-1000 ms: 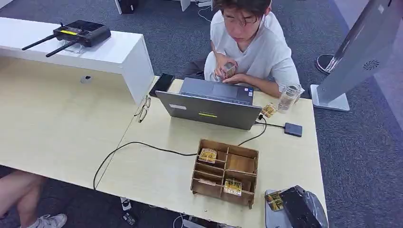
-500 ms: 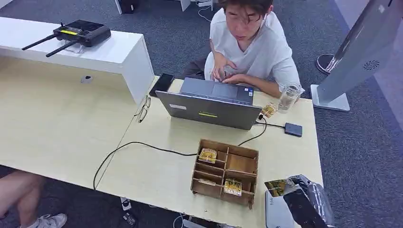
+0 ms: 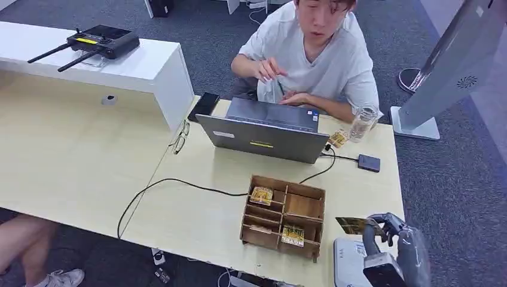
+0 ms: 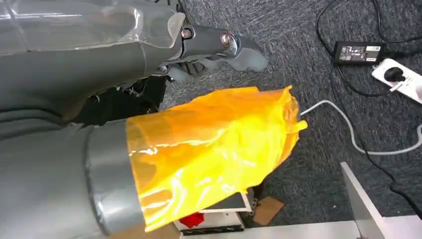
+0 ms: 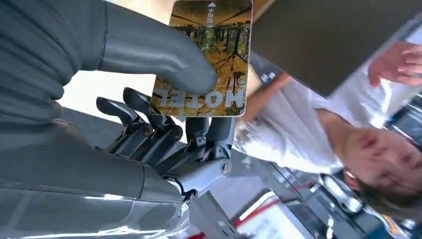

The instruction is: Pass the card to the sensor for recognition and then transmit it.

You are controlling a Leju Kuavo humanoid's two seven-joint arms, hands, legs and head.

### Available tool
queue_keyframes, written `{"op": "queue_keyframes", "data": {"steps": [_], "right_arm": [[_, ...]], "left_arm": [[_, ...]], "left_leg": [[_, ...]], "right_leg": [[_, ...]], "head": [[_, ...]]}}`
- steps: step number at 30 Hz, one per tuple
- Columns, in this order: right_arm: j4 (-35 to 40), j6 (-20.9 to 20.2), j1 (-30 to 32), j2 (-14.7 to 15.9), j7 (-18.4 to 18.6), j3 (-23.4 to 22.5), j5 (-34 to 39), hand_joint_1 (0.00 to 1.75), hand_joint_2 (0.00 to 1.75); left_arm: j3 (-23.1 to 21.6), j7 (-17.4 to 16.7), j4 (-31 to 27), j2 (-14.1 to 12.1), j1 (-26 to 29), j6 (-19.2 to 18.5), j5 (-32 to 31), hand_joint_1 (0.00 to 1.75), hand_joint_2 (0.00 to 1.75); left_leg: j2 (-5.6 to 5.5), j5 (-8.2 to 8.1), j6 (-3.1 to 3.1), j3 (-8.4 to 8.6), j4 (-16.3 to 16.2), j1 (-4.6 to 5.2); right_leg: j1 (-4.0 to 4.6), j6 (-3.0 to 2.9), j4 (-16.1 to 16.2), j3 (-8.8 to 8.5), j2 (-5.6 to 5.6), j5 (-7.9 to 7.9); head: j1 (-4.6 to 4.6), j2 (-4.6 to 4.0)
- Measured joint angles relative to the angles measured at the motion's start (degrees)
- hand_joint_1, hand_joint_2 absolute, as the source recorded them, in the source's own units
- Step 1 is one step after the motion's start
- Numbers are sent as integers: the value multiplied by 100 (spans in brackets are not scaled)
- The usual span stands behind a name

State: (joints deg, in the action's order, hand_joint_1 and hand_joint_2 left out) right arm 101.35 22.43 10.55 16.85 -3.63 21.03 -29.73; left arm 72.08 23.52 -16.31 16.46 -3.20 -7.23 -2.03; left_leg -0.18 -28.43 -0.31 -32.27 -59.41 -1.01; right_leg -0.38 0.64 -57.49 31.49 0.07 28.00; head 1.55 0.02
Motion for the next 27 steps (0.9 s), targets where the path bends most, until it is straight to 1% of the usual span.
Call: {"op": "queue_keyframes", "data": {"steps": [11, 17, 22, 27], "right_arm": [[365, 502, -19, -229, -574, 9, -336, 175, 175], [461, 702, -128, -358, -795, 9, -562, 175, 175], [468, 861, -270, -437, -859, 9, -831, 175, 175], [452, 990, -476, -472, -797, 33, -1187, 175, 175]], "left_arm": [[2, 4, 0, -4, 1, -46, -76, 0, 0], [2, 4, 0, -11, 0, -46, -146, 0, 0], [2, 4, 0, -28, -1, -46, -210, 0, 0], [-4, -4, 0, -33, -4, -46, -282, 0, 0]], "left_leg": [[0, 0, 0, -2, 0, 0], [0, 1, 0, -1, 0, 0], [0, 2, 0, -1, 0, 0], [0, 2, 0, -1, 0, 0]], "right_leg": [[0, 0, 0, 0, 0, 0], [0, 0, 0, -1, 0, 0], [0, 0, 0, -1, 0, -1], [0, 0, 0, -1, 0, -1]], "head": [[0, 0], [-2, 0], [0, 0], [0, 0]]}}
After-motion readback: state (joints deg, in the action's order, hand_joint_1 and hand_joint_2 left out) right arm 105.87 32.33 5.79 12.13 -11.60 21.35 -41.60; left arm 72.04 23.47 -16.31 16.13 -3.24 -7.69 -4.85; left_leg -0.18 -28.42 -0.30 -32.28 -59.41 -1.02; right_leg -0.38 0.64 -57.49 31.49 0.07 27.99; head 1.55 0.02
